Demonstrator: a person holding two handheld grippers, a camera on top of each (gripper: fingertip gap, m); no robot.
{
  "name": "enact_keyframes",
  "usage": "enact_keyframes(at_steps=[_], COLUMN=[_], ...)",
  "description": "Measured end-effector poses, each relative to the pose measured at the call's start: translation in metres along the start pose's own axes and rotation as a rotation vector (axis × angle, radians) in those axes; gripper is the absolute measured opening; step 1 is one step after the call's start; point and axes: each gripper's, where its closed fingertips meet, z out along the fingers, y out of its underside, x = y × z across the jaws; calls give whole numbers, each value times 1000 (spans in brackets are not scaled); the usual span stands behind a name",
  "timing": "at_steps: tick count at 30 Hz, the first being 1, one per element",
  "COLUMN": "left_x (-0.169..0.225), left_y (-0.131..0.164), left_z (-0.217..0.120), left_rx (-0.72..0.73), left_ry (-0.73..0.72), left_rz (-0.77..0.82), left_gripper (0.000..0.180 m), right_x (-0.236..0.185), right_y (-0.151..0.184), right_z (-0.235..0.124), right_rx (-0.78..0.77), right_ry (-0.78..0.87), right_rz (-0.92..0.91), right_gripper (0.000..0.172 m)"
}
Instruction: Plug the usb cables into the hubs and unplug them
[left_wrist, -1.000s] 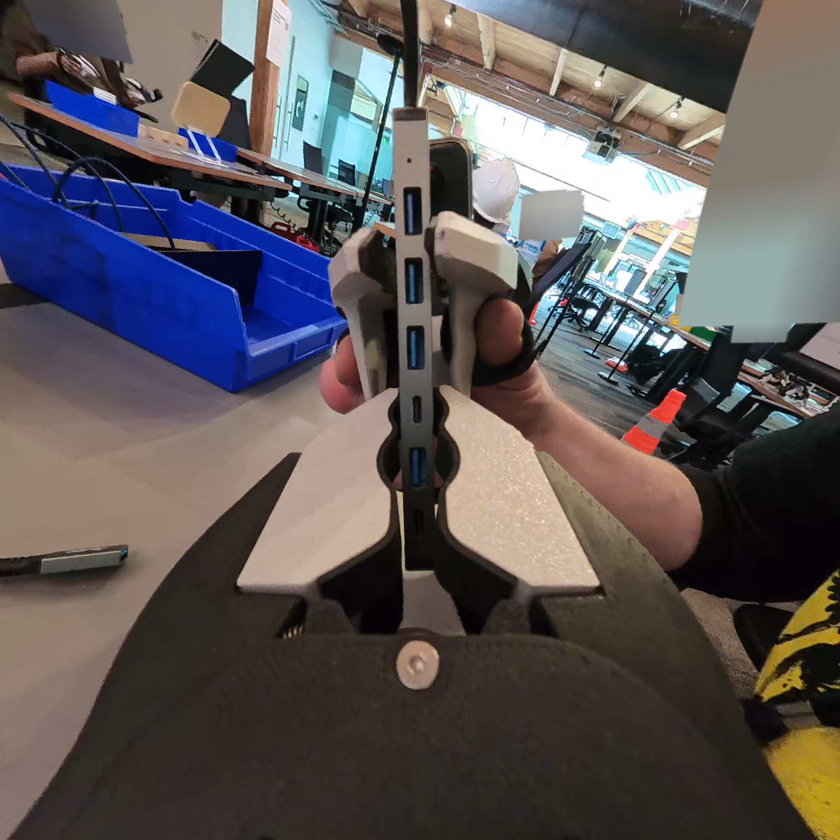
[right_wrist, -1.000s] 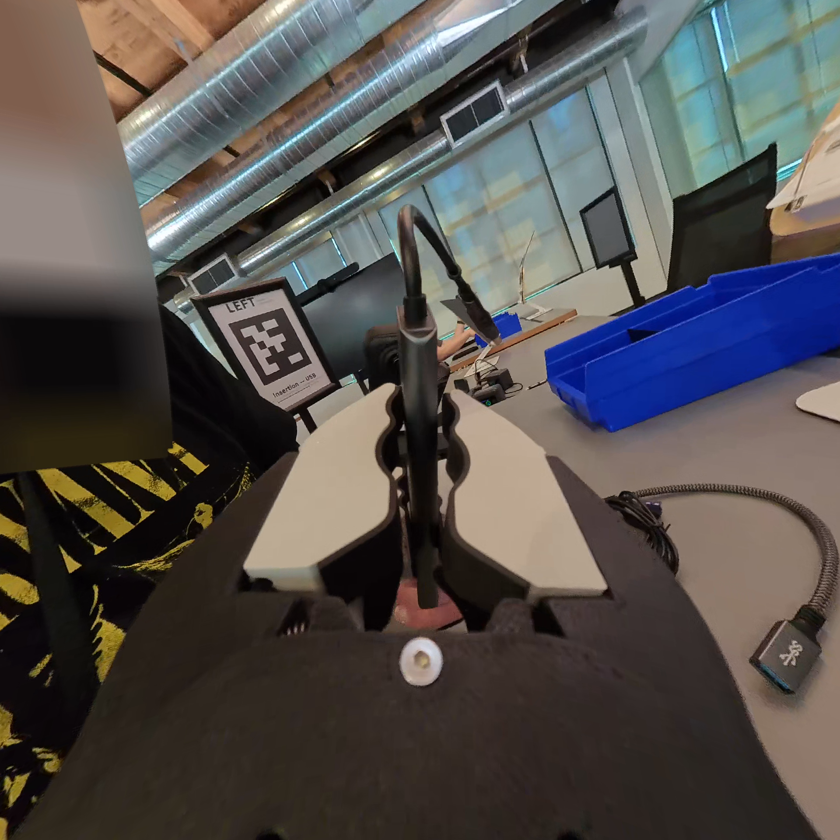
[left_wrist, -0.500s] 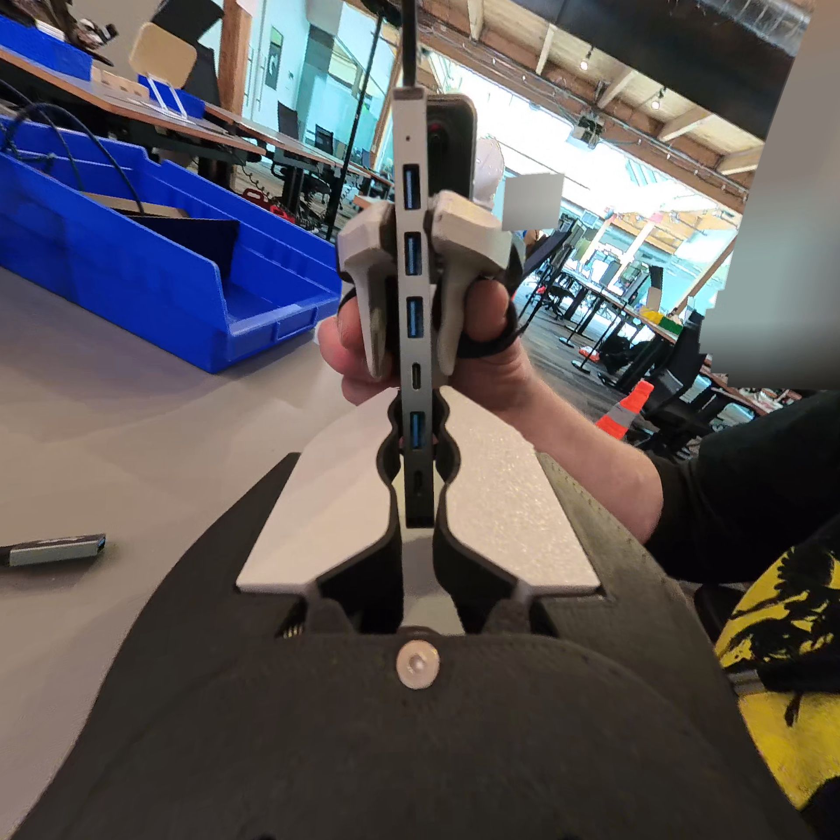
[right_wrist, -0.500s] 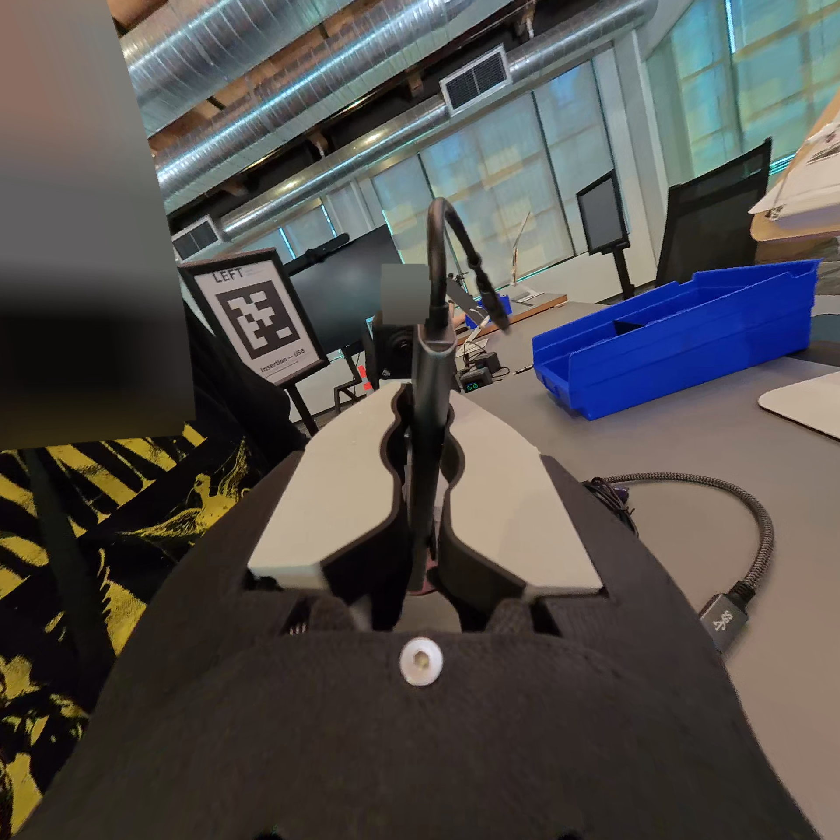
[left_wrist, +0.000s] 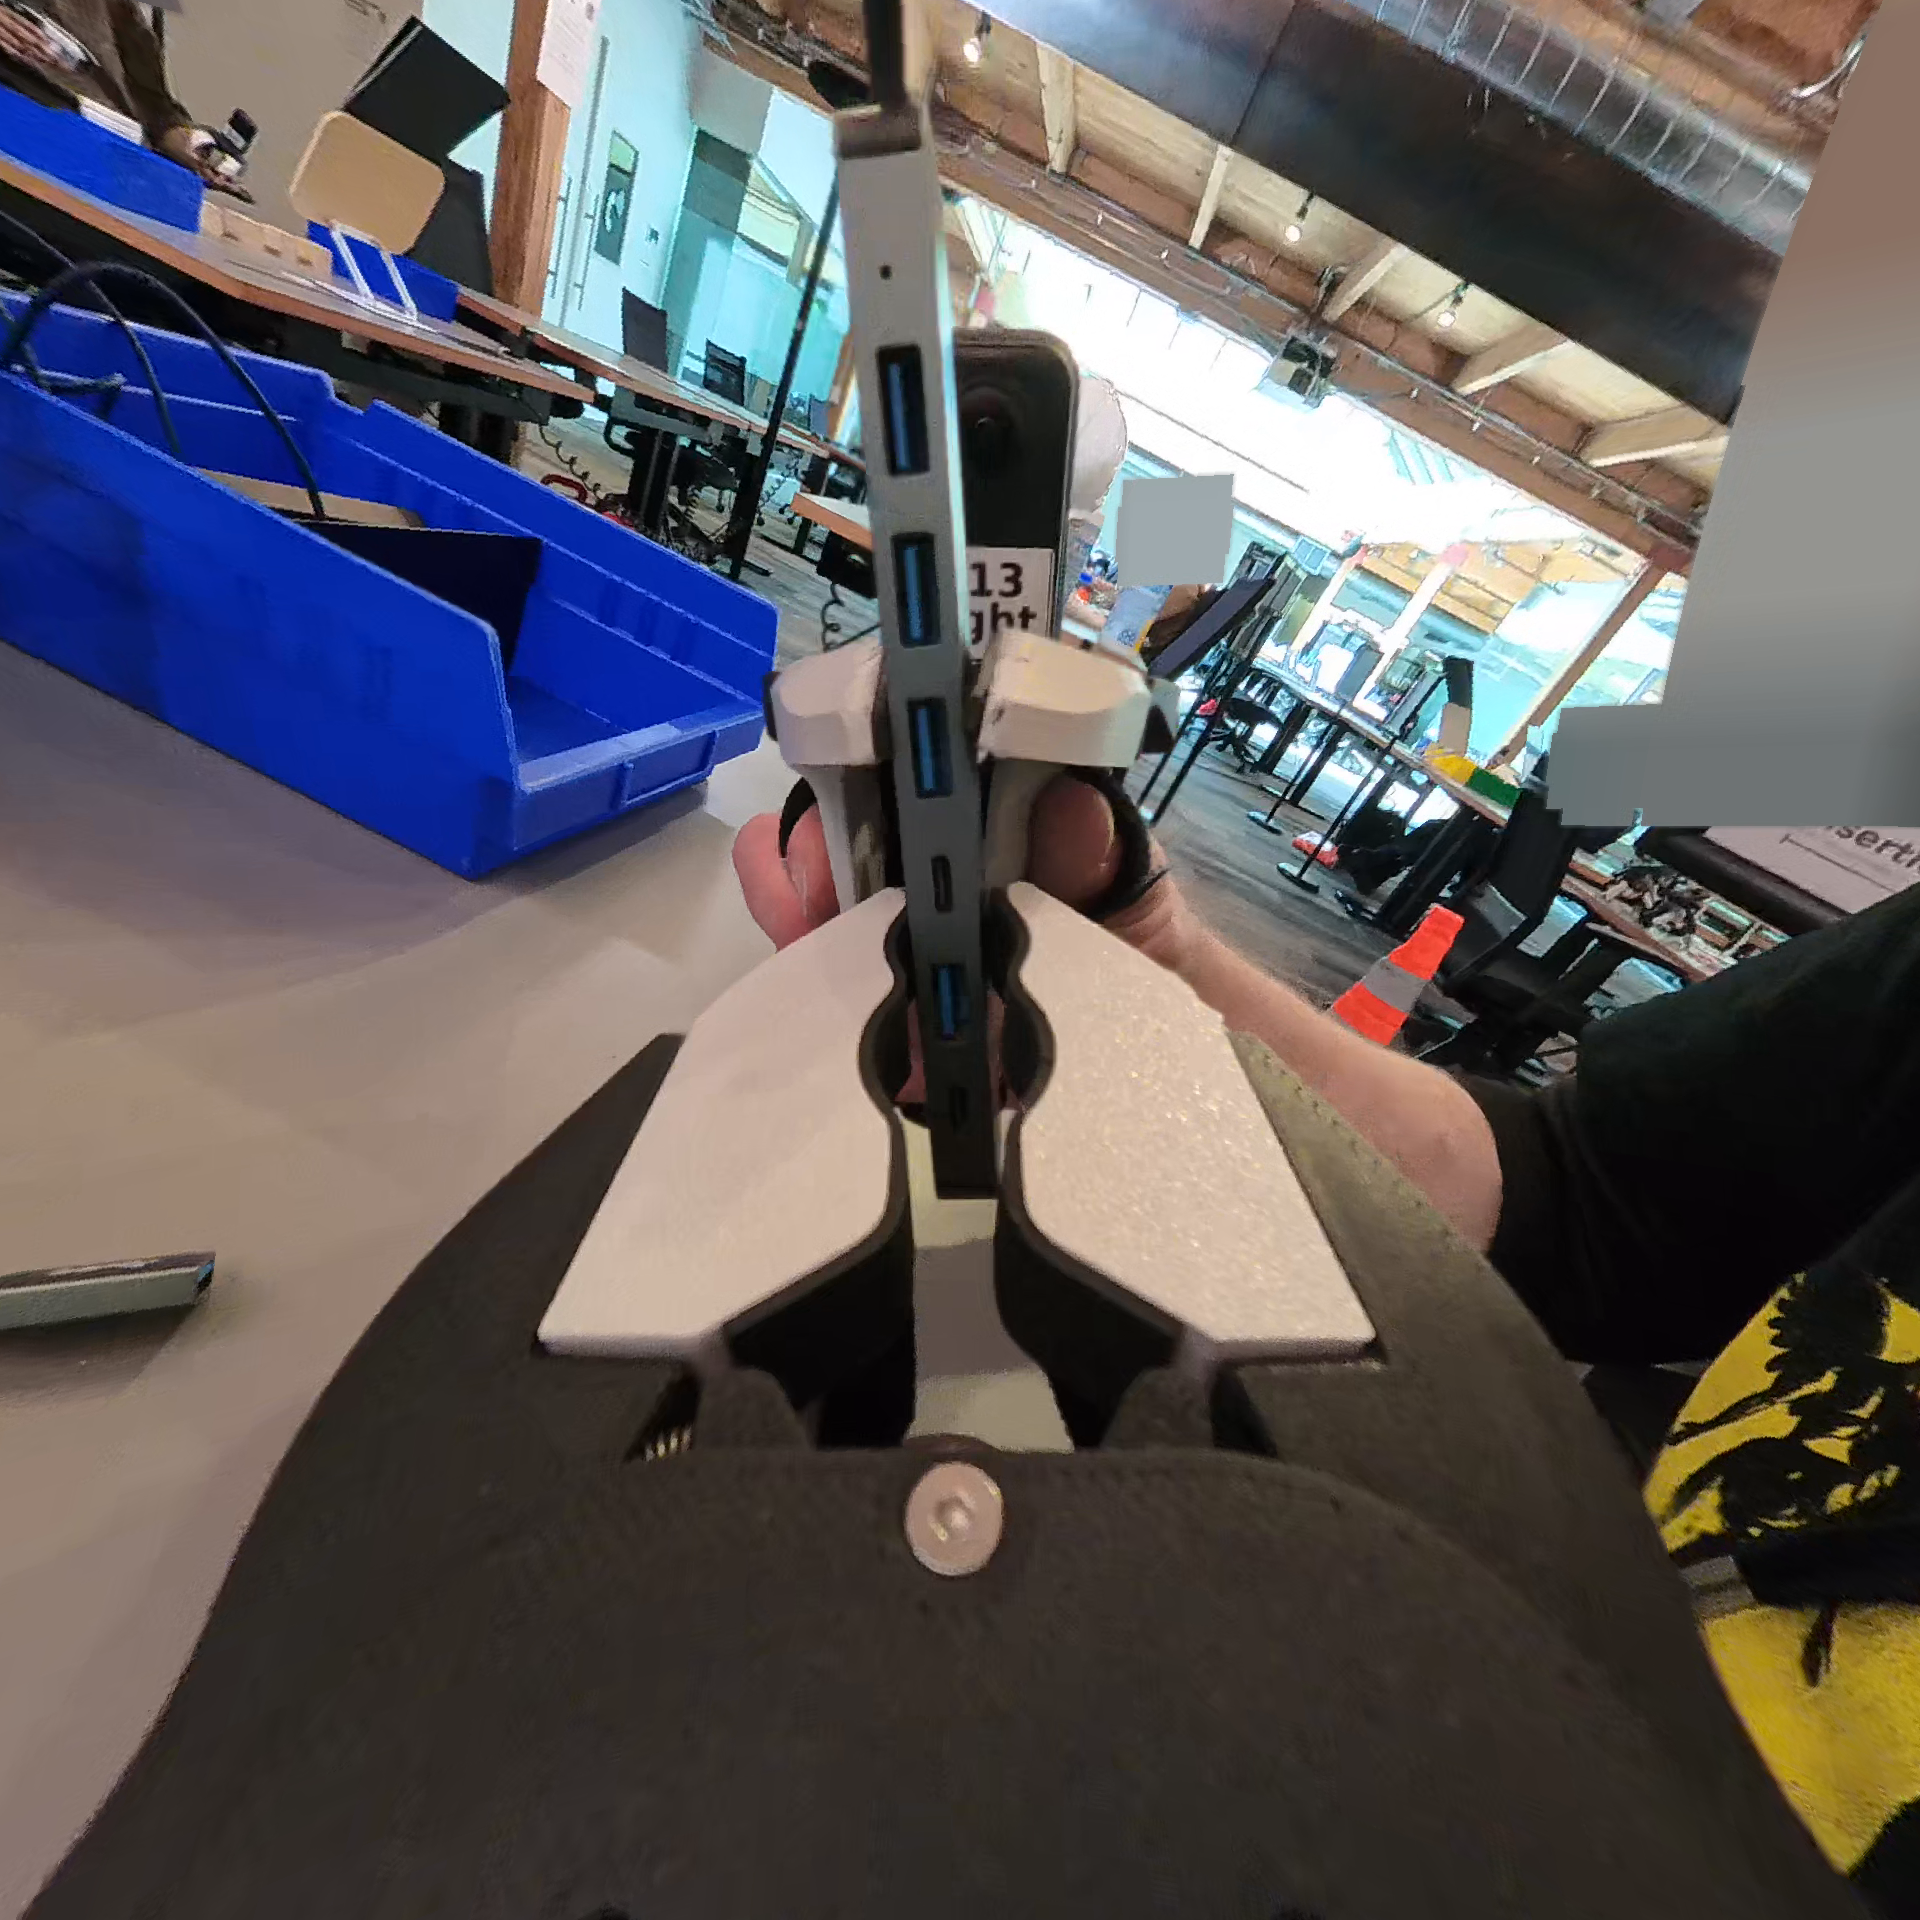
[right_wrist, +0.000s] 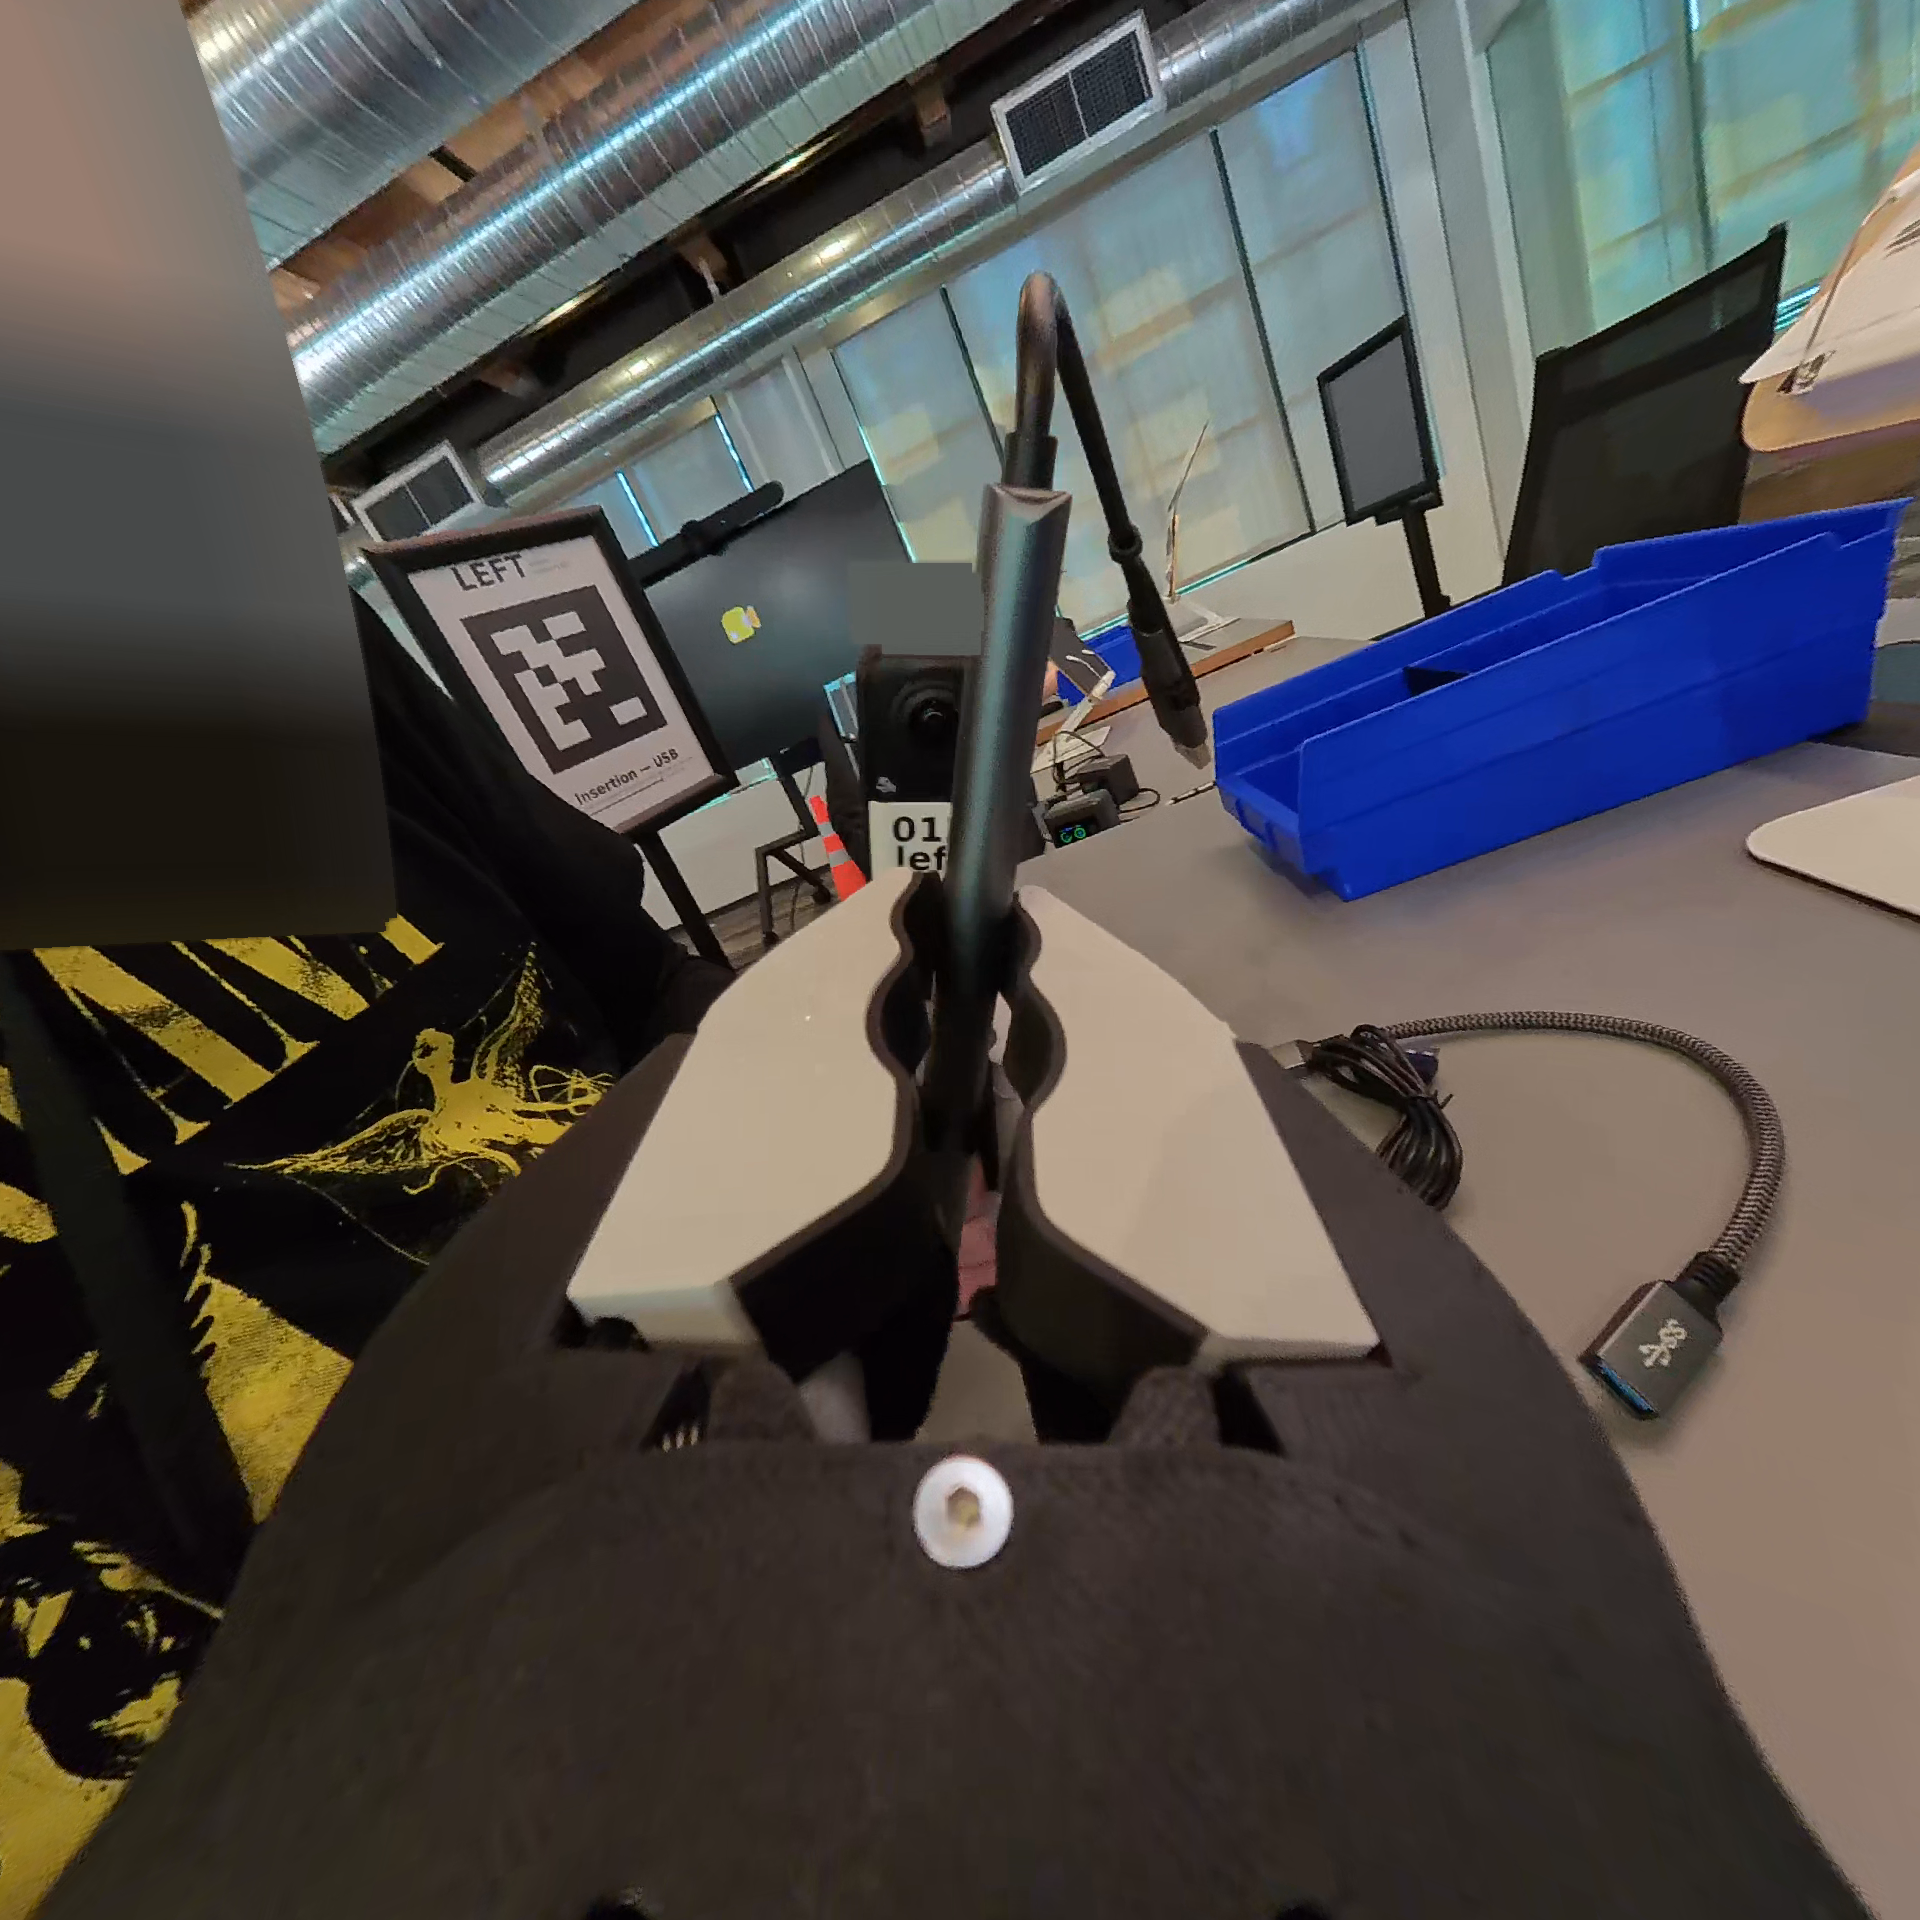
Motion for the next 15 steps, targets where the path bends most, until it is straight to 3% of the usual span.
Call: enact_keyframes(at_steps=[8, 11, 12, 13, 15], left_x=[-1, 0, -2, -2, -1], left_y=[-1, 3, 1, 4, 3], left_z=[1, 4, 2, 2, 4], left_rx=[-7, -28, -12, -29, -17], left_ry=[-4, -1, -9, -6, -8], left_rz=[7, 18, 19, 17, 13], left_gripper=[11, 11, 11, 11, 11], right_x=[-2, -7, -5, -4, -4], right_y=[-1, 7, 6, 6, 6], right_z=[4, 9, 7, 5, 3], right_rx=[-3, -72, -72, -83, -95], right_ry=[-31, -69, -51, -40, -49], right_rz=[15, 26, 12, -3, 4], right_gripper=[11, 25, 23, 10, 10])
